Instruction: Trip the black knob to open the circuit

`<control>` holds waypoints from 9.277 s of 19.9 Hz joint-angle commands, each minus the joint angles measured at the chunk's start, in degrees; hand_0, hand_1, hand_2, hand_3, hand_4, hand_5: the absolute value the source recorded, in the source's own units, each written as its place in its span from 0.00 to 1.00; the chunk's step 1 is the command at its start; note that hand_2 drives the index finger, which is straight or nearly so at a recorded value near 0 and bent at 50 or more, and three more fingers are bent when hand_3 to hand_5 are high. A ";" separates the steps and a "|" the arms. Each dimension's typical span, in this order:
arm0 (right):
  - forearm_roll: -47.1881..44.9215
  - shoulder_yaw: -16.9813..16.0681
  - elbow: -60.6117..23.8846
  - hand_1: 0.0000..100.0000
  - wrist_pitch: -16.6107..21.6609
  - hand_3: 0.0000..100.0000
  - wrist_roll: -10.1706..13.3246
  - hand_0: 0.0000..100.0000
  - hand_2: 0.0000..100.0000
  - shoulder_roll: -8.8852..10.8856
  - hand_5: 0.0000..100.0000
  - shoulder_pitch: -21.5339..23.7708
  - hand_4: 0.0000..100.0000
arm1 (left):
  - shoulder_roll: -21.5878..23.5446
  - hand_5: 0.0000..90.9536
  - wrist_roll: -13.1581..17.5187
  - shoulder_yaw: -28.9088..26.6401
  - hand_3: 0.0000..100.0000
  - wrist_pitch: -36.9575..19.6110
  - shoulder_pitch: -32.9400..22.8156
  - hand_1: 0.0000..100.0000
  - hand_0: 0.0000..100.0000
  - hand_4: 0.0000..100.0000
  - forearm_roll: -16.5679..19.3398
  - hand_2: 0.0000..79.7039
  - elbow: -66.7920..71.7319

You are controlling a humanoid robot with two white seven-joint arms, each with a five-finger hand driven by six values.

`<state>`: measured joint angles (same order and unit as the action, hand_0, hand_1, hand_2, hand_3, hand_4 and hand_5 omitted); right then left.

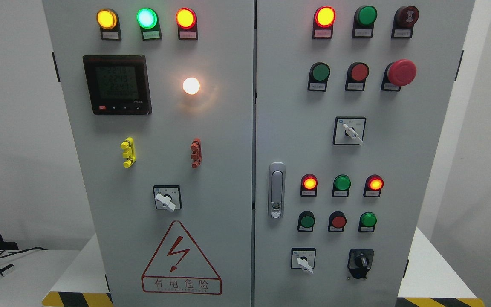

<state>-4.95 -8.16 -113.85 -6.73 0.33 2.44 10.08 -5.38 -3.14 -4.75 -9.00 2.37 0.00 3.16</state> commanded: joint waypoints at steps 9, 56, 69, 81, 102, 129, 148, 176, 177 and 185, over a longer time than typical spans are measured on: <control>0.82 4.82 4.60 0.52 -0.74 1.00 0.02 0.24 0.30 -1.03 0.96 -4.37 0.99 | 0.02 0.00 -0.03 0.00 0.00 0.03 0.00 0.39 0.12 0.00 1.76 0.00 0.00; 7.41 1.48 17.95 0.72 -1.45 1.00 2.22 0.23 0.44 -2.35 0.97 -17.37 1.00 | 0.02 0.00 -0.03 0.00 0.00 0.03 0.00 0.39 0.12 0.00 1.76 0.00 0.00; 7.32 1.13 20.42 0.71 -1.36 1.00 2.22 0.25 0.44 -2.35 0.97 -20.02 1.00 | -0.06 0.00 -0.03 0.00 0.00 0.03 0.00 0.39 0.12 0.00 1.76 0.00 0.00; 7.32 1.66 20.16 0.70 -1.27 1.00 2.22 0.26 0.44 -2.70 0.97 -19.84 1.00 | -0.06 0.00 -0.03 0.00 0.00 0.03 0.00 0.39 0.12 0.00 1.76 0.00 0.00; 7.32 4.73 18.67 0.70 -1.45 1.00 3.62 0.27 0.44 -2.70 0.97 -19.75 1.00 | -0.06 0.00 -0.03 0.00 0.00 0.03 0.00 0.39 0.12 0.00 1.76 0.00 0.00; 7.24 7.19 15.15 0.69 -2.33 1.00 3.54 0.27 0.44 -2.88 0.96 -18.26 1.00 | 0.02 0.00 -0.03 0.00 0.00 0.03 0.00 0.39 0.12 0.00 1.76 0.00 0.00; 6.80 8.51 15.85 0.68 -3.12 1.00 3.45 0.27 0.44 -2.88 0.96 -19.31 1.00 | -0.06 0.00 -0.03 0.00 0.00 0.03 0.00 0.39 0.12 0.00 1.76 0.00 0.00; 6.18 11.59 16.12 0.68 -3.21 1.00 3.45 0.26 0.43 -3.23 0.96 -19.31 1.00 | 0.02 0.00 -0.03 0.00 0.00 0.03 0.00 0.39 0.12 0.00 1.76 0.00 0.00; 6.18 11.59 16.12 0.68 -3.21 1.00 3.45 0.25 0.43 -3.23 0.96 -19.31 1.00 | 0.02 0.00 -0.03 0.00 0.00 0.03 0.00 0.39 0.12 0.00 1.76 0.00 0.00; 6.27 11.15 16.29 0.68 -3.21 1.00 3.45 0.25 0.43 -3.49 0.96 -19.40 1.00 | 0.02 0.00 -0.03 0.00 0.00 0.03 0.00 0.39 0.12 0.00 1.76 0.00 0.00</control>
<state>0.00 2.93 -97.75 -10.04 3.46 -0.01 -9.26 -5.37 -3.13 -4.75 -9.00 2.37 0.00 3.16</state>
